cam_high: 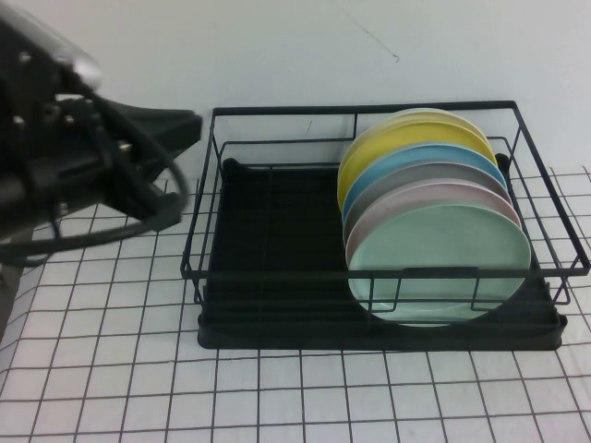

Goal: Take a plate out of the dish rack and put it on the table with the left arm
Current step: Grasp the plate from the shelf

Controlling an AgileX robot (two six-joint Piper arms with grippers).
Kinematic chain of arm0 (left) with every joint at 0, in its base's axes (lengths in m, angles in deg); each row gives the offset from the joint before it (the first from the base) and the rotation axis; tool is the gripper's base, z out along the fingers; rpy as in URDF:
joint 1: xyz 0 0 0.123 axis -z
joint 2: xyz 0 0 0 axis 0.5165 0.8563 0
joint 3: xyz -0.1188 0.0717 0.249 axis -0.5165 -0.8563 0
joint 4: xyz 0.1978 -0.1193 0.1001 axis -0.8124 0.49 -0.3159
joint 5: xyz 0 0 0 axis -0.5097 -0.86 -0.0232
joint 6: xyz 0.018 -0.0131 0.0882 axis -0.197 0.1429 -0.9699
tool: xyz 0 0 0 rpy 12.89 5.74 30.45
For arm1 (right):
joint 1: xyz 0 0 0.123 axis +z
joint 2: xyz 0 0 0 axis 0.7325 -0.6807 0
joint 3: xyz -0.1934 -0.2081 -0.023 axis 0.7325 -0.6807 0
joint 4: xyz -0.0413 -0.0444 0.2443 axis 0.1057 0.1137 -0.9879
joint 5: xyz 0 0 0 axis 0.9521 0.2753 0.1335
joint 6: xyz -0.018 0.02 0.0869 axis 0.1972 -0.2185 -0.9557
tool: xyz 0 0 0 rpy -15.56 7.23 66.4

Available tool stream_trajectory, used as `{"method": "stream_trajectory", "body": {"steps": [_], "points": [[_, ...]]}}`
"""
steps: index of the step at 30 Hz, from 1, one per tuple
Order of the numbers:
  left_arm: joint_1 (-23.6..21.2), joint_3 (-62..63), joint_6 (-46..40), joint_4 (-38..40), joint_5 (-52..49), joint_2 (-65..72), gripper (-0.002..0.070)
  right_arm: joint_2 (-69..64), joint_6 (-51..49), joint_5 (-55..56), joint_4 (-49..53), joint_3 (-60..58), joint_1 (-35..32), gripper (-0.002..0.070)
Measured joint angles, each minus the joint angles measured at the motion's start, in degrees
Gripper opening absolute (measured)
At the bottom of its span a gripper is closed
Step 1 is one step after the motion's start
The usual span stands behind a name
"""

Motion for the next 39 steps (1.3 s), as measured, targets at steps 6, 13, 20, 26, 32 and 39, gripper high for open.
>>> {"method": "stream_trajectory", "body": {"steps": [6, 13, 20, 26, 32, 39], "points": [[13.7, 4.5, -9.0, -1.8, 9.9, 9.8, -0.0003, 0.0, 0.1, 0.0, 0.0, 0.0, 0.0, -0.0003], [21.7, 10.3, -11.2, -1.7, 10.2, 19.2, 0.0155, 0.0, 0.1, 0.0, 0.0, 0.0, 0.0, -0.0003], [24.6, 14.0, -19.2, -0.7, 7.9, 26.7, 0.0435, 0.0, 0.1, 0.0, 0.0, 0.0, 0.0, -0.0003], [25.2, 16.0, -24.3, 2.2, 7.9, 32.1, 0.038, 0.0, 0.1, 0.0, 0.0, 0.0, 0.0, -0.0003], [25.2, 17.0, -33.3, 8.5, 9.0, 35.5, 0.033, 0.0, 0.1, 0.0, 0.0, 0.0, 0.0, -0.0003], [25.2, 17.4, -39.9, 9.5, 9.8, 37.5, 0.0206, 0.0, 0.1, 0.0, 0.0, 0.0, 0.0, -0.0003]]}}
